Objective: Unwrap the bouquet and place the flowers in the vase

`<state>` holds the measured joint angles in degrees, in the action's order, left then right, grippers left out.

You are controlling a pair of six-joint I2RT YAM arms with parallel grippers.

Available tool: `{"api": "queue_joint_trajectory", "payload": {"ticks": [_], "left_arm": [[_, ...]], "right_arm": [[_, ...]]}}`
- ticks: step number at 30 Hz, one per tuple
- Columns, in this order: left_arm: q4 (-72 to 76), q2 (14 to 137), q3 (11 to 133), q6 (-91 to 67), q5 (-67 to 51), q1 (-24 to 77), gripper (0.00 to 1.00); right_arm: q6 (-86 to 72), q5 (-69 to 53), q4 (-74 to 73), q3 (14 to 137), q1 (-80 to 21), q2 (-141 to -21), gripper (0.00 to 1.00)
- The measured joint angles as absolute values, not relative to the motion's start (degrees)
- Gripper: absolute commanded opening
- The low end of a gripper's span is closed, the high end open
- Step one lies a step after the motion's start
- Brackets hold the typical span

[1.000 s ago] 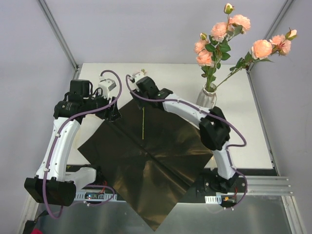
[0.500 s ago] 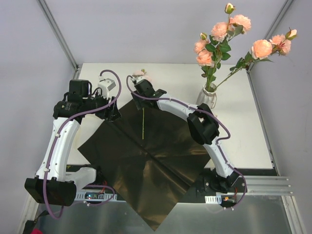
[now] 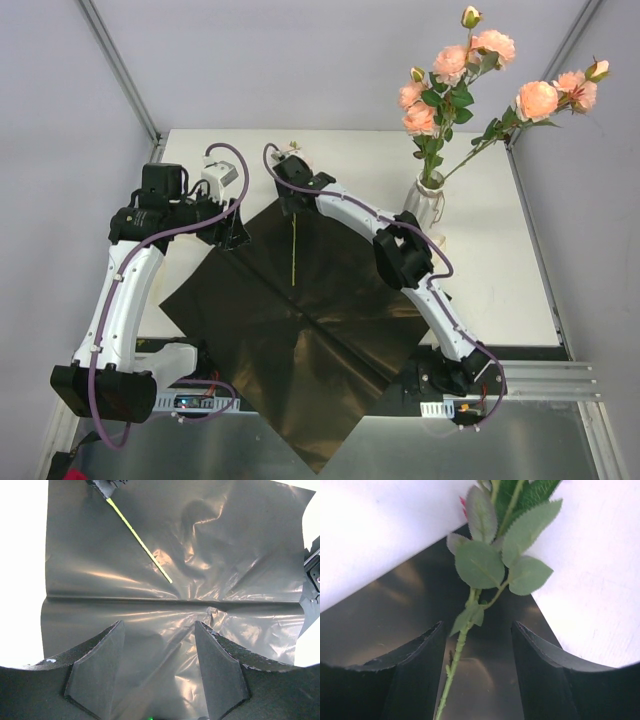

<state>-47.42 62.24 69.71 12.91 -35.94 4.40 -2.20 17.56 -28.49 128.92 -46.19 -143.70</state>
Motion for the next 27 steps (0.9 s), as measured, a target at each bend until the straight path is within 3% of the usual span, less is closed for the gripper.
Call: {"api": "queue_joint_trajectory", "payload": {"ticks": [13, 22, 27], "left_arm": [[-47.4, 60.3, 69.7, 12.9, -37.1, 4.4, 0.58], [-47.5, 59.5, 69.5, 13.1, -37.3, 4.4, 0.58], [-47.5, 59.6, 69.4, 13.1, -37.3, 4.4, 0.58]], "right_arm": [[-6.1, 20.4, -29.0, 125.0, -48.1, -143.7, 0.56], [-7.5, 24.2, -24.6, 118.9, -49.2, -141.0, 0.26], [-7.6, 26.7, -24.0, 113.6, -49.0, -137.9, 0.15]]}}
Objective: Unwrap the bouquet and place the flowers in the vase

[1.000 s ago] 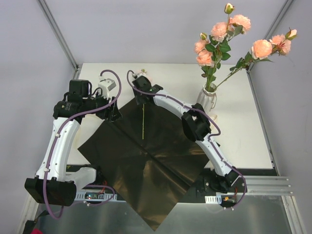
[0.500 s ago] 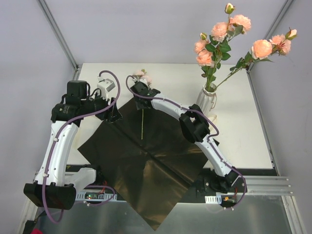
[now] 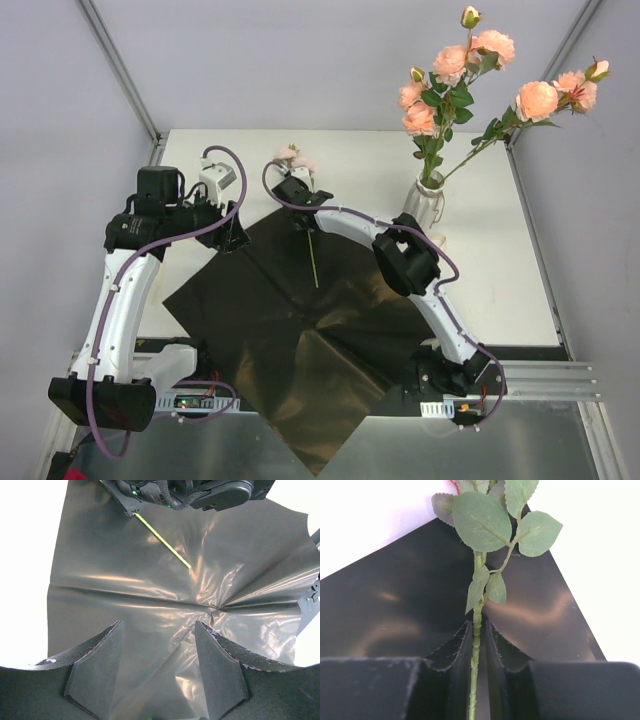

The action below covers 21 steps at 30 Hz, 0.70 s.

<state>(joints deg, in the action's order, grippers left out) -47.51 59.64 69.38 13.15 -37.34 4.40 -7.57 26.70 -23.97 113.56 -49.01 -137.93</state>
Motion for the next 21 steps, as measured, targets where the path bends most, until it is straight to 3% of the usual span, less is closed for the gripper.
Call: {"api": "queue_joint_trajectory", "payload": {"ticks": [12, 21], "left_arm": [[-47.5, 59.7, 68.4, 13.7, -37.3, 4.4, 0.57], [-47.4, 59.7, 67.5, 13.8, -37.3, 4.4, 0.57]], "right_arm": [[-5.9, 28.5, -20.9, 104.5, -48.1, -132.6, 0.01], [-0.3, 26.5, -17.3, 103.9, -47.1, -126.7, 0.01]]}}
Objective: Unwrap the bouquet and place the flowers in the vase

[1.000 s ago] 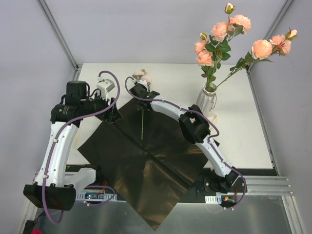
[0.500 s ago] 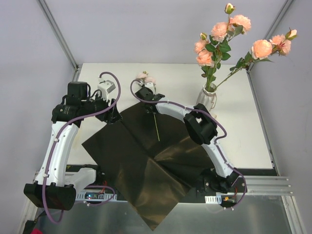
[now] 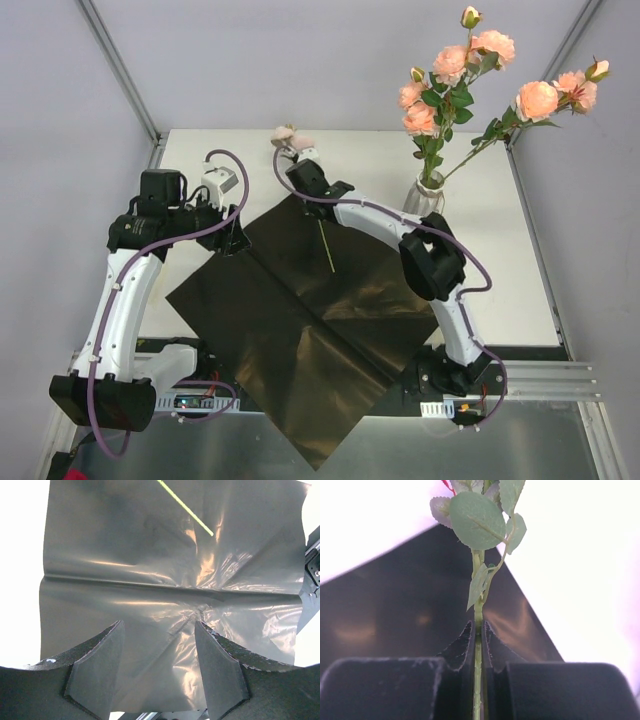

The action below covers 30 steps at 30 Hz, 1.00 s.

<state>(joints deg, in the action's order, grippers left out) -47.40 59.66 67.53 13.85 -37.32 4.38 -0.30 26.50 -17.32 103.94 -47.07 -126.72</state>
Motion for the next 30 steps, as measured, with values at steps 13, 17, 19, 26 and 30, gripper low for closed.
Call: {"api": "queue_joint_trajectory", "payload": {"ticks": [13, 17, 19, 26, 30], "left_arm": [[-47.1, 59.7, 67.5, 13.8, -37.4, 4.4, 0.58], [-47.0, 59.7, 67.5, 13.8, -37.4, 4.4, 0.58], [-46.9, 59.7, 67.5, 13.8, -37.4, 4.4, 0.58], [-46.9, 59.7, 67.5, 13.7, -37.4, 4.4, 0.59], [-46.5, 60.3, 67.5, 13.4, -37.4, 4.4, 0.59]], "right_arm": [[10.3, 24.1, -2.9, 87.5, -47.2, -100.2, 0.01], [17.8, 23.1, 3.5, 86.7, -47.2, -92.1, 0.01], [21.8, 23.1, 7.1, 86.8, -47.2, -87.5, 0.01], [33.6, 24.3, 24.1, 81.8, -44.0, -72.3, 0.01], [38.4, 26.6, 36.6, 76.6, -39.3, -69.3, 0.01]]}}
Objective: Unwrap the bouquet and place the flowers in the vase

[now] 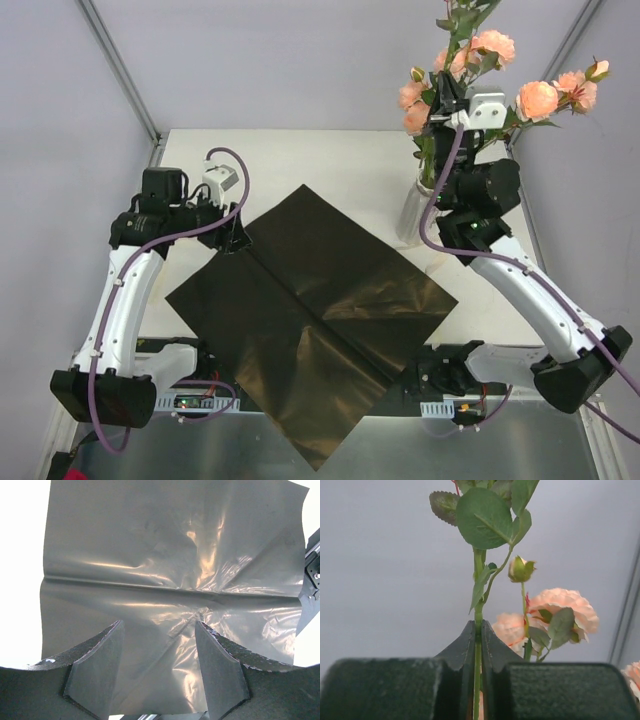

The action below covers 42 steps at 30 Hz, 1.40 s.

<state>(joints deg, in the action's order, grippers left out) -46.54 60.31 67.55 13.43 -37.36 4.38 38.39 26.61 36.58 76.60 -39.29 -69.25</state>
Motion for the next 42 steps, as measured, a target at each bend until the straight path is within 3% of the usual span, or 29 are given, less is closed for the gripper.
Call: {"api": "queue_joint_trajectory", "payload": {"ticks": [3, 16, 34, 36, 37, 38, 41, 42], "left_arm": [[-46.3, 61.5, 67.7, 13.1, -37.4, 4.4, 0.58], [-46.1, 63.5, 68.3, 13.0, -37.4, 4.4, 0.58], [-46.1, 63.8, 68.3, 13.0, -37.4, 4.4, 0.58], [-46.1, 63.8, 68.3, 13.0, -37.4, 4.4, 0.58], [-46.1, 63.7, 68.3, 13.0, -37.4, 4.4, 0.58], [-46.1, 63.7, 68.3, 13.0, -37.4, 4.4, 0.58], [-46.1, 63.5, 68.3, 13.0, -37.5, 4.3, 0.59], [-46.1, 63.5, 68.3, 13.0, -37.5, 4.1, 0.58]], "right_arm": [[40.8, 27.1, 45.8, 71.3, -36.4, -70.3, 0.01], [39.4, 24.6, 58.4, 60.0, -27.4, -74.4, 0.01], [35.2, 25.8, 66.6, 49.1, -25.1, -74.2, 0.01], [34.5, 26.0, 65.7, 48.3, -25.1, -73.5, 0.21], [34.0, 26.1, 65.1, 47.9, -25.1, -72.7, 0.36], [33.2, 26.2, 63.7, 47.6, -25.2, -71.6, 0.57], [30.2, 26.4, 58.2, 47.2, -25.8, -66.7, 0.79], [29.1, 26.3, 55.7, 47.2, -26.3, -64.6, 0.80]]}}
